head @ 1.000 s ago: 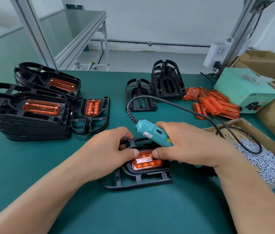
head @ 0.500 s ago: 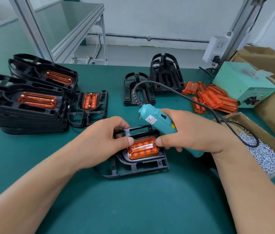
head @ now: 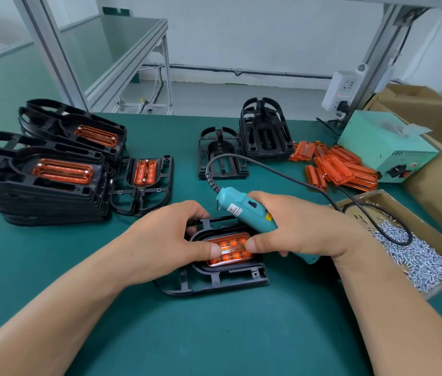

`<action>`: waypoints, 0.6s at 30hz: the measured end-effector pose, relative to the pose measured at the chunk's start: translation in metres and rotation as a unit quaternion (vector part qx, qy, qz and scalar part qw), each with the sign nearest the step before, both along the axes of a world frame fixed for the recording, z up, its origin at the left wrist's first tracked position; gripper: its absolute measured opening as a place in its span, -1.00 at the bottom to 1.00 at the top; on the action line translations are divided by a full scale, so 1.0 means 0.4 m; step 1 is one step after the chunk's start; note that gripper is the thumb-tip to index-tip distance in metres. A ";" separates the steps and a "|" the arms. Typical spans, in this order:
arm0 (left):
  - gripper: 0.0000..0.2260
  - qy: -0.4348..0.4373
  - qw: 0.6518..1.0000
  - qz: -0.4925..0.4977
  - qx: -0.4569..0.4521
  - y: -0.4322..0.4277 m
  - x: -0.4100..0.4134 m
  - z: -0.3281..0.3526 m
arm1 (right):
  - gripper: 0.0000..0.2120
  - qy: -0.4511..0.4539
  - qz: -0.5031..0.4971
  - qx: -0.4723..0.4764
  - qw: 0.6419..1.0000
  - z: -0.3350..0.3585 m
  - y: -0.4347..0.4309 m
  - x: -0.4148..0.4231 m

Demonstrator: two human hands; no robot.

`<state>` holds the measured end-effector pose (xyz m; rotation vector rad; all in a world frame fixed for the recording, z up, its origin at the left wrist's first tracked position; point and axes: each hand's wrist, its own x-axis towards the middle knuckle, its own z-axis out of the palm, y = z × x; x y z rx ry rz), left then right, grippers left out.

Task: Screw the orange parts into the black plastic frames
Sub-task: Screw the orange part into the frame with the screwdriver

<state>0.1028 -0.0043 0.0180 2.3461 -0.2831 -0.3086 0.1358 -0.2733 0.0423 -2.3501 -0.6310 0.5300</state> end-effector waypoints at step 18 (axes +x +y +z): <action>-0.45 0.007 0.998 0.005 -0.064 0.003 0.008 -0.017 | -0.60 0.045 0.005 0.070 0.996 -0.005 -0.001 -0.008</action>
